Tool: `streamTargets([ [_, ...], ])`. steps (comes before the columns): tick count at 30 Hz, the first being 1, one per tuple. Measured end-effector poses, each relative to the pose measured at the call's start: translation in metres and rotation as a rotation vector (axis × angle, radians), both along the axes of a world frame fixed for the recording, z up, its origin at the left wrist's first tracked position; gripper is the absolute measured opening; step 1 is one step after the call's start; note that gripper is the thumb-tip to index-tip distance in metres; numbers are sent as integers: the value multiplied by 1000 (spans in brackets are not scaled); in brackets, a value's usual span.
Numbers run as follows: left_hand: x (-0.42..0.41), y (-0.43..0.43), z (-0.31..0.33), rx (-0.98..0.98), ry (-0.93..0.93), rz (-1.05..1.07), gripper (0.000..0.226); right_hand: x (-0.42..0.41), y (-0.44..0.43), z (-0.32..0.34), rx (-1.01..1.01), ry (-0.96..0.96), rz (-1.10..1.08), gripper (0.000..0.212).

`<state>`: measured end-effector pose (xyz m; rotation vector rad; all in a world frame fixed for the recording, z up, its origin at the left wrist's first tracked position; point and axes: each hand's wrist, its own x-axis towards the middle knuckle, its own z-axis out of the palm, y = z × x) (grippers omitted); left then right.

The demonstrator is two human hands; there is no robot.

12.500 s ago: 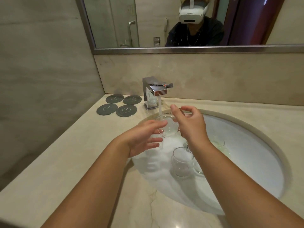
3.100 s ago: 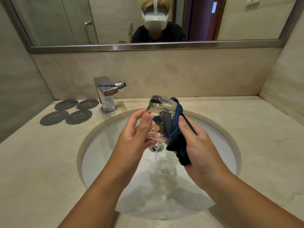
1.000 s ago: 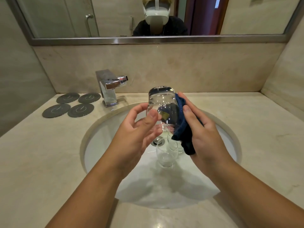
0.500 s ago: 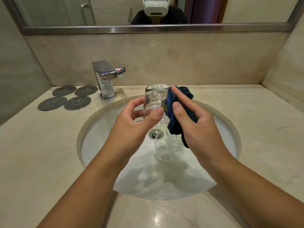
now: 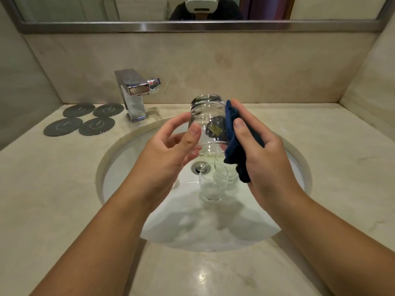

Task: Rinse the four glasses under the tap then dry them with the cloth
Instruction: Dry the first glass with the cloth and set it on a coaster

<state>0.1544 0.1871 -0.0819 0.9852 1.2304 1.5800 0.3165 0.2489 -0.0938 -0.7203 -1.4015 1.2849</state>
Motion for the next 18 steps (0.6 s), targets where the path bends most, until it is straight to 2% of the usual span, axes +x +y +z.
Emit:
streamTargets([
  [3,1,-1,1,6,-35,-11,47,0,-7,4,136,-63,-24,37],
  [7,1,0,-2,11,53,35,55,-3,-8,1,218,-119,-31,39],
  [10,0,-1,-1,13,-10,-1,69,-2,-5,3,98,-56,-1,36],
  [13,0,-4,4,-16,-117,-79,57,-4,-2,4,-114,122,92,34],
  [15,-1,-5,4,-35,-95,-111,52,-5,-2,6,-194,191,125,35],
  [18,0,-3,3,-33,25,-79,48,-4,-1,3,-179,167,83,31],
])
